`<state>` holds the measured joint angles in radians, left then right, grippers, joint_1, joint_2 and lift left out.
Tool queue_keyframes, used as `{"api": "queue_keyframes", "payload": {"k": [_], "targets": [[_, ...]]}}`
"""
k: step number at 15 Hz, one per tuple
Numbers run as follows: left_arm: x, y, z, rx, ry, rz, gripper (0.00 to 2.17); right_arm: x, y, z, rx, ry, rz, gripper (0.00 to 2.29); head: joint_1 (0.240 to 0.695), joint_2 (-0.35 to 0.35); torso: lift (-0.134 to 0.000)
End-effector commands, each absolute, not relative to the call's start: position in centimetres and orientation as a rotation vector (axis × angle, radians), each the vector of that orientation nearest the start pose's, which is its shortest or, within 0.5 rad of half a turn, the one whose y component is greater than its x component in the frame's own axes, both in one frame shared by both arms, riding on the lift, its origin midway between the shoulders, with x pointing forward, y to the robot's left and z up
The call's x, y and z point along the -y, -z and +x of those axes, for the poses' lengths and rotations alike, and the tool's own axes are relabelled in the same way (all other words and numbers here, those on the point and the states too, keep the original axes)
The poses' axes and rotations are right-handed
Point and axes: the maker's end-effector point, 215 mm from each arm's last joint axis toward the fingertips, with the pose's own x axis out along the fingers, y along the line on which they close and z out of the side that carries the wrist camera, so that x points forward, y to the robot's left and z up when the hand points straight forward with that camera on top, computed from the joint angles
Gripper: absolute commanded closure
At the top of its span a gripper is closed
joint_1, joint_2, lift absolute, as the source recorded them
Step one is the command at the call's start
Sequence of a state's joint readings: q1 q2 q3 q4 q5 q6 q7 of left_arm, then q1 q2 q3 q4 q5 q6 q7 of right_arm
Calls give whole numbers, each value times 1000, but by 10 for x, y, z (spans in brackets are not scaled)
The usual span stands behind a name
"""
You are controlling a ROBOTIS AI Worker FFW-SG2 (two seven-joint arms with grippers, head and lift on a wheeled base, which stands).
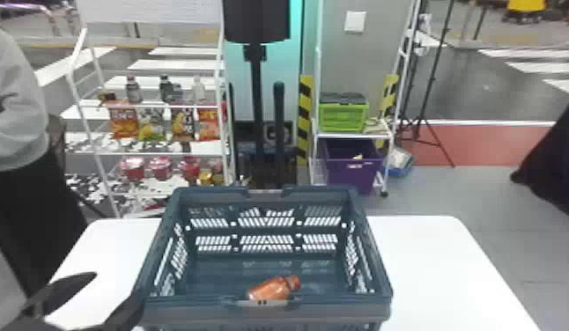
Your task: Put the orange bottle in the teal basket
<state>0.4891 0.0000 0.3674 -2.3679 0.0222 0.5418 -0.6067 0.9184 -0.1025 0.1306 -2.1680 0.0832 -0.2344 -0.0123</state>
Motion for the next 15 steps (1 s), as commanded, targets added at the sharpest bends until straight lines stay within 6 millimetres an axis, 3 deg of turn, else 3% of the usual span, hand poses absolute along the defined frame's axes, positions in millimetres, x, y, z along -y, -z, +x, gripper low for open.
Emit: {"api": "queue_keyframes", "payload": {"k": [1, 5, 9, 15], "targets": [[-286, 298, 385, -153, 275, 87, 181, 156, 358, 310, -78, -188, -44, 144, 499, 0, 0], [-277, 313, 354, -61, 234, 116, 181, 152, 355, 311, -71, -213, -47, 144, 499, 0, 0], [-264, 347, 347, -48, 149, 88, 181, 149, 352, 311, -66, -226, -35, 144, 499, 0, 0], [-239, 358, 338, -12, 21, -18, 181, 146, 347, 311, -60, -225, -8, 144, 499, 0, 0]]}}
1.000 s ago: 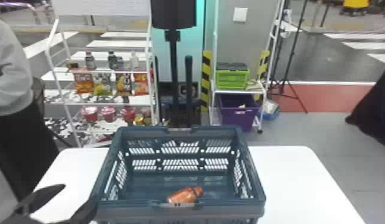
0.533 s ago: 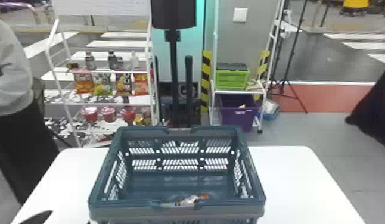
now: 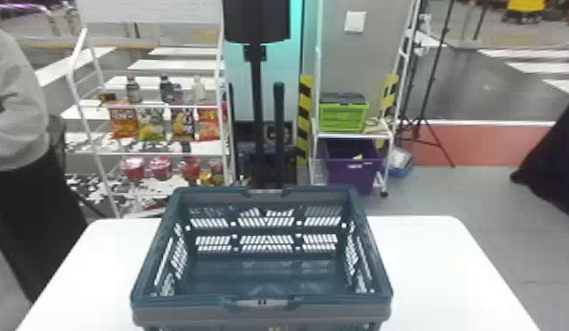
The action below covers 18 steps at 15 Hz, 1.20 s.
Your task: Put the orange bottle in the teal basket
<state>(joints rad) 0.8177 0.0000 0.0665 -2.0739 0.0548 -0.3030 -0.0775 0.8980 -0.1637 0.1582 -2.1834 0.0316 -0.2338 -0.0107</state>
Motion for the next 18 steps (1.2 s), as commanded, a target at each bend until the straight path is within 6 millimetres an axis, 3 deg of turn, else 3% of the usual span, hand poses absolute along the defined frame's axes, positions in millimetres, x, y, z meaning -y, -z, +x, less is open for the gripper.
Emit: {"api": "queue_keyframes", "payload": {"k": [1, 18], "targets": [[-233, 362, 338, -15, 29, -27, 181, 145, 346, 311, -58, -225, -5, 144, 499, 0, 0], [-241, 365, 333, -12, 11, -42, 181, 144, 350, 308, -68, -220, -2, 144, 499, 0, 0]]}}
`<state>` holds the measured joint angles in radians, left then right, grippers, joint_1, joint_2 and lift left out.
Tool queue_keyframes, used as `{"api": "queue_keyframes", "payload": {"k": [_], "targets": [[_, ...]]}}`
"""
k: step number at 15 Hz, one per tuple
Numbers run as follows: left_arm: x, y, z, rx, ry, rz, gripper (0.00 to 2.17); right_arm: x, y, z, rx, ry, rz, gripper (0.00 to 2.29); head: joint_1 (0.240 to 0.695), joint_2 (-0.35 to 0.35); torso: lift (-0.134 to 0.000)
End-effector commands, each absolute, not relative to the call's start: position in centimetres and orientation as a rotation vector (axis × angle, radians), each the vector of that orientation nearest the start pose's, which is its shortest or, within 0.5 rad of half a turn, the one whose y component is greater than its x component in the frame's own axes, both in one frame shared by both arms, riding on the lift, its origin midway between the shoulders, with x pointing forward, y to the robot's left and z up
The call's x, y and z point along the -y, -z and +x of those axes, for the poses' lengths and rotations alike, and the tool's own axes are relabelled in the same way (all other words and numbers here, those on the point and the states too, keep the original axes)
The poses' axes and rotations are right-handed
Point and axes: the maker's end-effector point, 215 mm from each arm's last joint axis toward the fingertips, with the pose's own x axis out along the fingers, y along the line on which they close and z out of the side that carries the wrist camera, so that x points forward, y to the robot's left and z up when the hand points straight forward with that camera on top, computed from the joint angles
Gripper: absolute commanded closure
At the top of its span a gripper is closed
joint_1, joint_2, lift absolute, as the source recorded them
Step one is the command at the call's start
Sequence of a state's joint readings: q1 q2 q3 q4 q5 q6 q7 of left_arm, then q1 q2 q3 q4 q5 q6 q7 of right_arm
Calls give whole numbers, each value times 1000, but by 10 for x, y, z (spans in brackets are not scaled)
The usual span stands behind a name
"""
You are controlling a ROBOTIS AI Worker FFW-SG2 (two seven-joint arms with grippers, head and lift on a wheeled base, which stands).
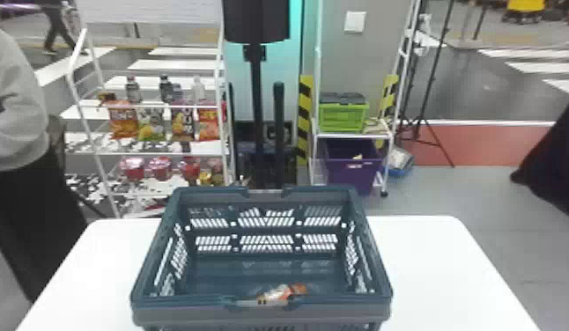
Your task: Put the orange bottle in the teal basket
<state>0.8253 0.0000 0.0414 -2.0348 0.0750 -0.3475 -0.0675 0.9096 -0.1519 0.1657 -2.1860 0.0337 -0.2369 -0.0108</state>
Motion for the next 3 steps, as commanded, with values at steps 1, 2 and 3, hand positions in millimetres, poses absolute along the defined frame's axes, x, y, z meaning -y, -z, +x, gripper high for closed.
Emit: {"api": "queue_keyframes", "payload": {"k": [1, 2, 3], "targets": [[-241, 365, 333, -12, 11, -42, 181, 145, 350, 308, -68, -220, -3, 144, 499, 0, 0], [-242, 365, 333, -12, 10, -41, 181, 145, 350, 308, -68, -220, -3, 144, 499, 0, 0], [-241, 365, 333, -12, 11, -42, 181, 146, 349, 308, -66, -219, -4, 144, 499, 0, 0]]}}
